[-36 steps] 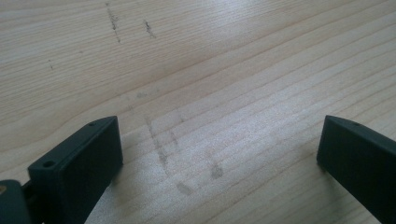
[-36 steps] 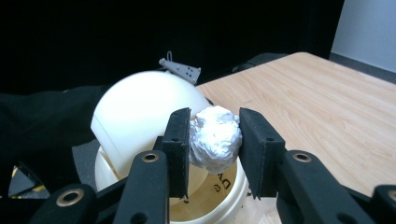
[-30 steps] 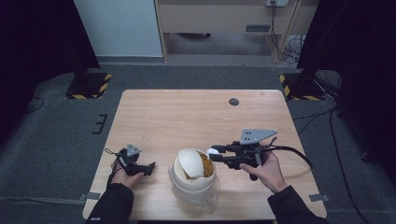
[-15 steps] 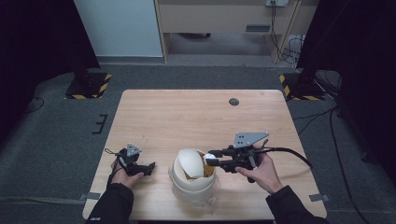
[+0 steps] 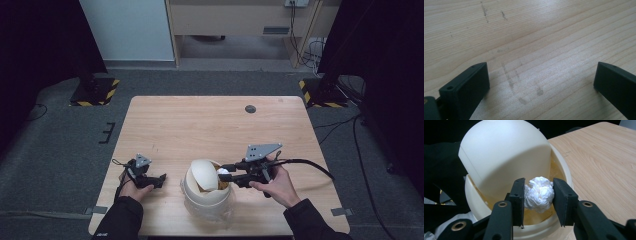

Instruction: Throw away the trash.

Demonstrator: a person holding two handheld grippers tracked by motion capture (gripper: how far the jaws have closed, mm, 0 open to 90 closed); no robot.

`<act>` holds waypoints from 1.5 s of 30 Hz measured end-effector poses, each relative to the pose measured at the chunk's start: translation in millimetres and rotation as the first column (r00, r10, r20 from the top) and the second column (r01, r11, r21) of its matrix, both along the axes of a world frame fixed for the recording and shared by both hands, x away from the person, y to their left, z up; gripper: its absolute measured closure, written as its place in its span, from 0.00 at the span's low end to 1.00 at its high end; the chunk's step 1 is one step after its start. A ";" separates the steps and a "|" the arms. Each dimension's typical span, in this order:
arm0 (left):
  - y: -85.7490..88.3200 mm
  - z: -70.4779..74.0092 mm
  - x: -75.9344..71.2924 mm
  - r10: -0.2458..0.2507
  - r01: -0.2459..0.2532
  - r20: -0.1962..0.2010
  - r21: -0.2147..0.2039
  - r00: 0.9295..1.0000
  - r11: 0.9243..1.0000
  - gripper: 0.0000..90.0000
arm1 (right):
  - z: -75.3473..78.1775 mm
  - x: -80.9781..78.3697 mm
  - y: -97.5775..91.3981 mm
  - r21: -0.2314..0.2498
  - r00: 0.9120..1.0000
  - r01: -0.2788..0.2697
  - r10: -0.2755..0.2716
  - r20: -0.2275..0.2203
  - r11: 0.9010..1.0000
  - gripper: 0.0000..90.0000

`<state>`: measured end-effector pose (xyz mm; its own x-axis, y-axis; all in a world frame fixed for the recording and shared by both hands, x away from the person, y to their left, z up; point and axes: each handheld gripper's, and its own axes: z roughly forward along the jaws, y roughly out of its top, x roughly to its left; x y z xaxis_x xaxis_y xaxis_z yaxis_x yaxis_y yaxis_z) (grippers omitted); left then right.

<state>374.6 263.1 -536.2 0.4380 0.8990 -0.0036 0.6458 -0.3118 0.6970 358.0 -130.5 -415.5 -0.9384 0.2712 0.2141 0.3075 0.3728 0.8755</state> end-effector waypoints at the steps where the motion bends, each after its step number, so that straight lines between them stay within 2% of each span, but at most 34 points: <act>1: 0.0 0.0 0.0 0.000 0.000 0.000 0.000 1.000 1.000 0.00 | 0.0 0.2 0.0 -0.001 1.000 0.002 -0.002 0.003 1.000 0.67; 7: 0.0 0.0 0.0 0.000 0.000 0.000 0.000 1.000 1.000 0.00 | 3.0 2.1 -4.3 0.012 1.000 0.014 -0.014 0.016 1.000 0.63; 14: 0.0 0.0 0.1 -0.001 0.001 0.000 0.001 1.000 1.000 0.00 | 0.8 1.9 -3.0 0.008 1.000 0.004 -0.004 0.006 1.000 0.63; 18: -0.1 0.0 0.1 0.000 0.000 0.000 0.000 1.000 1.000 0.00 | -0.7 1.3 -0.4 0.003 1.000 -0.001 0.001 -0.005 1.000 0.58; 24: -0.1 0.0 0.1 0.000 0.000 0.000 0.000 1.000 1.000 0.00 | 3.1 2.7 -4.6 0.013 1.000 0.019 -0.019 0.014 1.000 0.54; 28: -0.1 0.0 0.1 0.000 0.000 0.000 0.000 1.000 1.000 0.00 | 10.1 6.5 -15.6 0.044 0.997 0.063 -0.064 0.032 0.997 0.51; 33: -0.1 0.0 0.1 0.000 0.000 0.000 0.000 1.000 1.000 0.00 | 12.1 13.8 -31.4 0.064 0.987 0.144 -0.147 0.057 0.988 0.44; 36: -0.1 0.0 0.1 0.000 0.000 0.000 0.000 1.000 1.000 0.00 | 8.3 20.0 -41.1 0.040 0.976 0.201 -0.204 0.076 0.979 0.41; 39: -0.1 0.0 0.1 0.000 0.000 0.000 0.000 1.000 1.000 0.00 | 0.5 26.7 -49.9 0.023 0.965 0.249 -0.250 0.074 0.968 0.37; 45: -0.1 0.0 0.0 0.000 0.000 0.000 0.000 1.000 1.000 0.00 | -21.7 40.0 -67.4 -0.054 0.941 0.334 -0.330 0.079 0.941 0.33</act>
